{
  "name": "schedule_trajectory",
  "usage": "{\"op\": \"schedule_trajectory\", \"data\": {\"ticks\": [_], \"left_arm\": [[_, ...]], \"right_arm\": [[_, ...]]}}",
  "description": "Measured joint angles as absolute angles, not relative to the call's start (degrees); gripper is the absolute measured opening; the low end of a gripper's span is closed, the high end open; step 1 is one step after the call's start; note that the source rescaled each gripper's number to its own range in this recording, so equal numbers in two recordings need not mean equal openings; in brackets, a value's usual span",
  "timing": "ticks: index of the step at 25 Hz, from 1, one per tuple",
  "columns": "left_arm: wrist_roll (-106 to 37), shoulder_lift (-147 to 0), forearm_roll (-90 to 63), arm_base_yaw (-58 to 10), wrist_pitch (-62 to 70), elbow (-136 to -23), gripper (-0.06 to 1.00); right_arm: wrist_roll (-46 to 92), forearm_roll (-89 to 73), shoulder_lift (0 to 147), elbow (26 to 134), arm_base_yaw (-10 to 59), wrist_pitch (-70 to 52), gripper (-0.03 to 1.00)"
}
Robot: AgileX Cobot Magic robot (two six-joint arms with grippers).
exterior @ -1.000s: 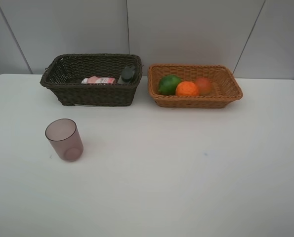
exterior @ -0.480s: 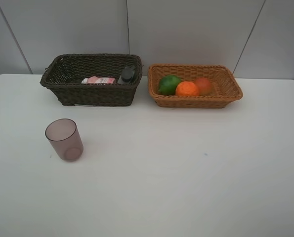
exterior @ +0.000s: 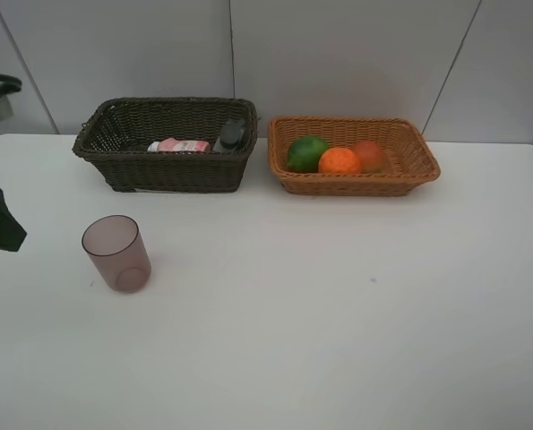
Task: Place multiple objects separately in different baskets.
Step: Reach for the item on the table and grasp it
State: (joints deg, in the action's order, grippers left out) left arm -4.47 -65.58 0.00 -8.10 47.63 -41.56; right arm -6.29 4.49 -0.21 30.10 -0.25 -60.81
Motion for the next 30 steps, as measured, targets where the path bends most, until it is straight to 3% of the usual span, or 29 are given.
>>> {"op": "schedule_trajectory", "data": {"ticks": [11,30], "left_arm": [[-7.9,-85.1,0.3,-16.0,42.5,-52.0,1.0],[-8.0,-96.3,1.7,-16.2,35.9,-52.1,1.0]], "right_arm": [[-6.2,4.5,-0.2,30.1,-0.2,-60.8,0.92],[-6.2,4.5,-0.2,30.1,-0.2,-60.8,0.92]]}}
